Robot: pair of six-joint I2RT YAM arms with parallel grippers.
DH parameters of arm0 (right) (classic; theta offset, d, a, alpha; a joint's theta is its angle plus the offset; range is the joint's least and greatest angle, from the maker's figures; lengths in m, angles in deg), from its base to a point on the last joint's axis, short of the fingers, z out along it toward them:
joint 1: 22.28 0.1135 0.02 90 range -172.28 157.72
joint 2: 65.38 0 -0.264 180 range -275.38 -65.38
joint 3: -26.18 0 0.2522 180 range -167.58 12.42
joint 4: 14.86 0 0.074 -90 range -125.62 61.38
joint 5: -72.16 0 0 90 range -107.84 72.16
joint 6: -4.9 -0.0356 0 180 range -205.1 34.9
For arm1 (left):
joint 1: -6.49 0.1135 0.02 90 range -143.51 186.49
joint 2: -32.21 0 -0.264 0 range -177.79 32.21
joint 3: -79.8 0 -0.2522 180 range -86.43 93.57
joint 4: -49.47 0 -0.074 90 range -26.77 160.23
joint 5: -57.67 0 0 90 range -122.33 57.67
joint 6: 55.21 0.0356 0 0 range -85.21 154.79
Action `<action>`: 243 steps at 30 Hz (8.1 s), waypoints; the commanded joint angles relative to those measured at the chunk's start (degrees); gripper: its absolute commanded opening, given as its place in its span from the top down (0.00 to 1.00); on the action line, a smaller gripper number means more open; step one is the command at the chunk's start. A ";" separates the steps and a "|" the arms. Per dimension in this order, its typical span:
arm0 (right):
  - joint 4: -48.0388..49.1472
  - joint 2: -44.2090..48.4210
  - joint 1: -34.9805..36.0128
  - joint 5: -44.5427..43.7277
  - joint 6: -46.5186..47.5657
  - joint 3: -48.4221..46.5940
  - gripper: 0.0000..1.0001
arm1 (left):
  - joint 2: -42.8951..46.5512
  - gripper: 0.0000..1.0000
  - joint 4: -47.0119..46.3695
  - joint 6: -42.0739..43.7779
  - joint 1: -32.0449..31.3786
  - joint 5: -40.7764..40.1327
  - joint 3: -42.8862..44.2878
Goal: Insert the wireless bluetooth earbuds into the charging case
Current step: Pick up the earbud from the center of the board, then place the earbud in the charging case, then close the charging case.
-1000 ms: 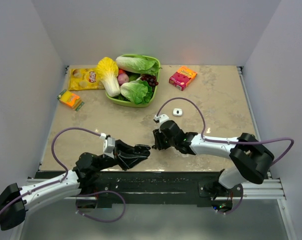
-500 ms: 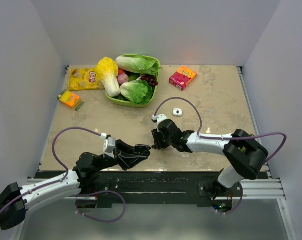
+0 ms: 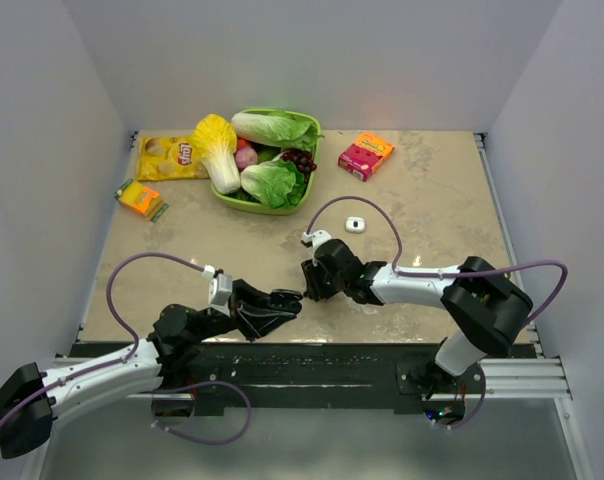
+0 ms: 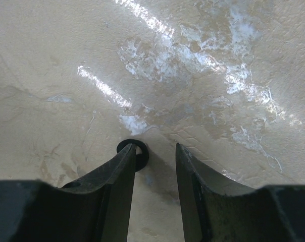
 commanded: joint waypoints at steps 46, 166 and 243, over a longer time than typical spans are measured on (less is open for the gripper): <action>2.62 0.94 3.51 5.00 -1.37 4.84 0.78 | -1.23 1.00 -4.65 -0.82 -0.92 1.15 -2.98; -11.36 43.82 24.96 -4.48 8.57 -7.37 0.56 | -18.89 1.00 -16.95 1.47 -1.09 9.14 5.72; -19.62 39.08 24.52 -14.16 7.25 -8.34 0.04 | -16.96 1.00 -14.14 2.17 -1.62 8.97 7.12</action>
